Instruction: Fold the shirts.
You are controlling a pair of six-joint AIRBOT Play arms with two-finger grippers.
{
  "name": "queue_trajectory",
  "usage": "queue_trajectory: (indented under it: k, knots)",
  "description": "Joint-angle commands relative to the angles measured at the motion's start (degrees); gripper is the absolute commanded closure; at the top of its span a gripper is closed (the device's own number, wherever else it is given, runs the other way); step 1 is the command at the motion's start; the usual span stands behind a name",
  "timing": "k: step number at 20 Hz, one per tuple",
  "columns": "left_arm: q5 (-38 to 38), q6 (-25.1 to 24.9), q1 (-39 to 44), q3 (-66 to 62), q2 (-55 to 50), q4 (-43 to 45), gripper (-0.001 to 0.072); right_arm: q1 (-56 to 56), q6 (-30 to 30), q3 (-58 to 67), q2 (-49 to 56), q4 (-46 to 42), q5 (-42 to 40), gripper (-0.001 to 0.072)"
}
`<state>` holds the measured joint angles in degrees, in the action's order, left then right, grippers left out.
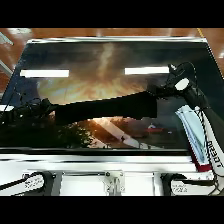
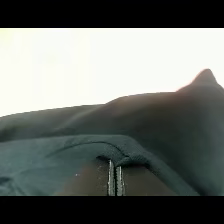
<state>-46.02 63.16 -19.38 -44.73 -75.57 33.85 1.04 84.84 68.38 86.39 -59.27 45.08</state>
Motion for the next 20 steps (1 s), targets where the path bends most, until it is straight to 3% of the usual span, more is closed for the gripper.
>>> queue_trajectory:
  k: [1, 3, 5, 8, 10, 13, 15, 20]
  knots:
    - [-2.5, 1.0, 0.6, -0.7, -3.7, -0.3, 0.0297, -1.3, 1.1, 0.5, 2.6, -0.1, 2.0, 0.0591]
    - [-4.1, 1.0, 0.3, -0.8, -3.6, -0.3, 0.016, -1.2, -0.6, 0.5, 2.6, -0.2, 1.7, 0.0058]
    - [-7.3, 0.9, -1.0, -2.5, -3.5, -0.2, 0.016, -3.2, -4.5, 0.5, 1.2, -1.6, 3.2, 0.0029]
    - [-13.7, 0.9, -3.6, -6.7, -3.5, -0.2, 0.016, -9.5, -3.5, 0.5, -1.8, -9.3, 8.0, 0.0029]
    - [-16.6, 1.0, -4.2, -9.0, -3.5, -0.2, 0.0162, -14.5, -2.0, 0.5, -1.0, -8.1, 15.3, 0.0029]
    - [-18.2, 1.0, -3.3, -10.3, -3.5, -0.5, 0.0163, -17.4, -6.5, 0.5, 3.2, -3.1, 23.5, 0.0029]
    - [-19.3, 1.0, -2.1, -10.3, -3.3, -0.5, 0.0163, -16.7, -7.6, 0.5, 6.3, 0.5, 23.4, 0.0029]
    - [-22.2, 1.0, 1.3, -10.3, -2.2, -1.1, 0.0185, -12.8, -10.0, 0.5, 11.9, 12.8, 14.5, 0.0029]
